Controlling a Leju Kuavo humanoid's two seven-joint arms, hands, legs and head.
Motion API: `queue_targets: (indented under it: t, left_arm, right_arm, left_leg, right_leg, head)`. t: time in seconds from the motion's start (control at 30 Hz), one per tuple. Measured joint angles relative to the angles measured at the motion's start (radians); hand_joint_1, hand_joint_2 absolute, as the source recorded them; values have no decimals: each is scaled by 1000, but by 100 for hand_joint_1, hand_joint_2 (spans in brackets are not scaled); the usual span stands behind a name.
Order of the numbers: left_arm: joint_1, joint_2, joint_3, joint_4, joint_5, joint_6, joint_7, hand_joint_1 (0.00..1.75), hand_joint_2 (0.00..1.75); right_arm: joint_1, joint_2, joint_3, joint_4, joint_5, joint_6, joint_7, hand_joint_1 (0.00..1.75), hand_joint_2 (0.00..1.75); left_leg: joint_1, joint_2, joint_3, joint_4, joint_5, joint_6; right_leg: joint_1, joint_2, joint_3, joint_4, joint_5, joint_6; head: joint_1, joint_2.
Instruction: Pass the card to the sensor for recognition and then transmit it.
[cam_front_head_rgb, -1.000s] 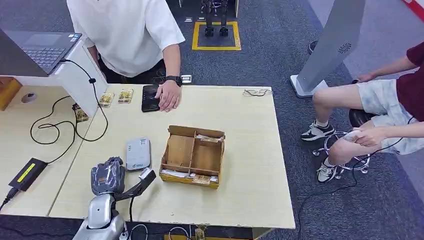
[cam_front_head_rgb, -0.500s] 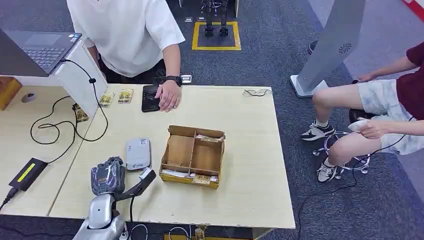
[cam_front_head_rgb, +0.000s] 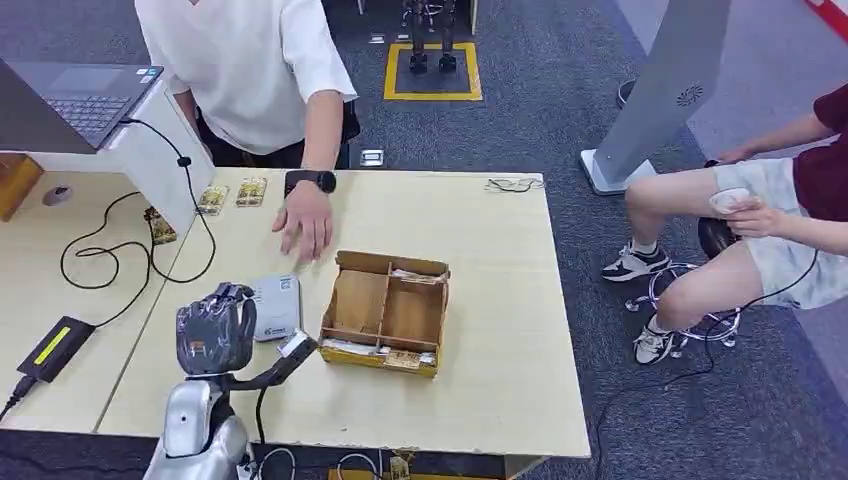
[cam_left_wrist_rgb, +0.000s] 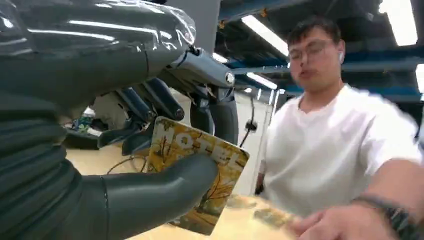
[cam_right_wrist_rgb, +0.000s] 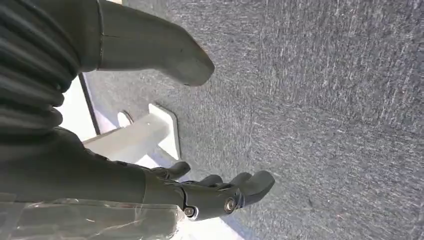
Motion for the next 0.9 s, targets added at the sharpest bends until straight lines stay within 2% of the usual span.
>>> queue_targets:
  t: [0.07,0.13,0.27,0.7,0.9]
  left_arm:
    - [-2,-30,33,-47,6,0,-82,175,175]
    - [-7,-58,61,-81,8,0,-137,175,175]
    - [-29,-82,84,-104,7,0,-162,175,175]
    - [-115,-100,95,-114,-33,0,-111,175,175]
    - [-172,-99,75,-81,-57,-1,-44,175,175]
  right_arm:
    - [-1,0,0,1,0,-2,-6,0,175]
    - [0,1,0,3,0,-6,-6,0,175]
    - [-1,1,0,6,0,-10,-7,0,175]
    - [-6,1,9,15,0,-14,-6,0,175]
    - [-10,1,24,23,0,-16,-6,0,175]
  left_leg:
    - [0,0,0,0,0,0]
    - [0,0,0,0,0,0]
    - [0,0,0,0,0,0]
    - [0,0,0,0,0,0]
    - [0,0,0,0,0,0]
  right_leg:
    - [0,-1,0,0,0,0]
    - [0,0,0,0,0,0]
    - [0,0,1,0,0,0]
    - [0,0,0,0,0,0]
    - [0,0,0,0,0,0]
  head:
    - [0,0]
    - [0,0]
    - [0,0]
    - [0,0]
    - [0,0]
